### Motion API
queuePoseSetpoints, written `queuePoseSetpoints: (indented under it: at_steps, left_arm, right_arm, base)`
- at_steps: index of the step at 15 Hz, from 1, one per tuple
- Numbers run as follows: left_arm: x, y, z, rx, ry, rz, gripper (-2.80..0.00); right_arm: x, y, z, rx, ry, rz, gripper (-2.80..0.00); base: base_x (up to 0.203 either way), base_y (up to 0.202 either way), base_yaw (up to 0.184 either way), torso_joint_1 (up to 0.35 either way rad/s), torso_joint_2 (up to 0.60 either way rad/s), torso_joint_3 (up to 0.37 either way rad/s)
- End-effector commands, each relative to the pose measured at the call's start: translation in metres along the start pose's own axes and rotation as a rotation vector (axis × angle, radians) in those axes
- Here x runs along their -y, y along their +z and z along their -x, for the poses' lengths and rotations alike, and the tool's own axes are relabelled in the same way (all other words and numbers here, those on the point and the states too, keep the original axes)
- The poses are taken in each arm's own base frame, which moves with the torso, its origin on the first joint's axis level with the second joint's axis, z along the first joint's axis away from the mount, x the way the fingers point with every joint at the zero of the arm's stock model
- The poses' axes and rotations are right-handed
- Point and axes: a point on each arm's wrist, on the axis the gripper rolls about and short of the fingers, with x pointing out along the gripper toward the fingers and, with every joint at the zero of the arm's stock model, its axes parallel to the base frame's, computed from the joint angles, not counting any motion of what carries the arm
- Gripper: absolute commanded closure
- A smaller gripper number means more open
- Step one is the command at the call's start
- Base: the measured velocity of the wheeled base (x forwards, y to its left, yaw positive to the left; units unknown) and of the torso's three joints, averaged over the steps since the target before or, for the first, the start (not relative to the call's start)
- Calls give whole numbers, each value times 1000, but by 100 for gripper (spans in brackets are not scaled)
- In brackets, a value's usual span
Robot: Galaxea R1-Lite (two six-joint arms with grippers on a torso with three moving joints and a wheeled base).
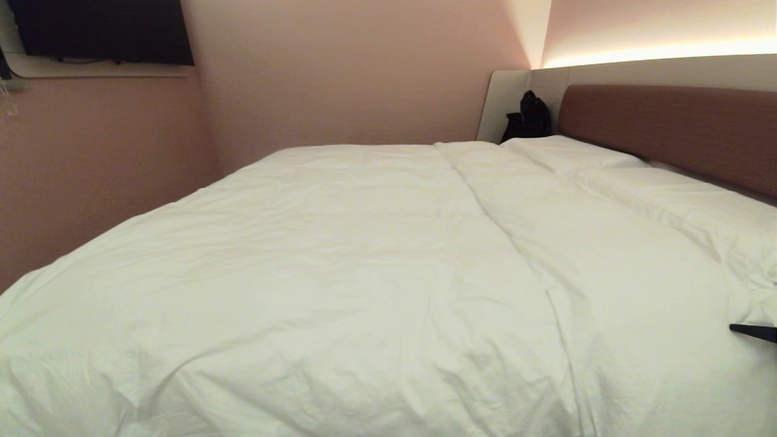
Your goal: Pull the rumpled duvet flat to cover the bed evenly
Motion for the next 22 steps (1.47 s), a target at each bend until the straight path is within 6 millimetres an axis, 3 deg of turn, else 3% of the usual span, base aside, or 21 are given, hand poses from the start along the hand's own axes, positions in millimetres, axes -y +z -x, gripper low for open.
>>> queuePoseSetpoints:
  at_steps: [1, 10, 22]
  left_arm:
    - [0, 0, 0, 0, 0, 0, 0]
    - [0, 0, 0, 0, 0, 0, 0]
    - [0, 0, 0, 0, 0, 0, 0]
  right_arm:
    - [-8, 2, -1, -12, 7, 2, -280]
    - [-22, 6, 6, -17, 11, -5, -280]
    - [-20, 5, 5, -28, 1, -5, -280]
  base:
    - [0, 0, 0, 0, 0, 0]
    - [0, 0, 0, 0, 0, 0]
    - [0, 0, 0, 0, 0, 0]
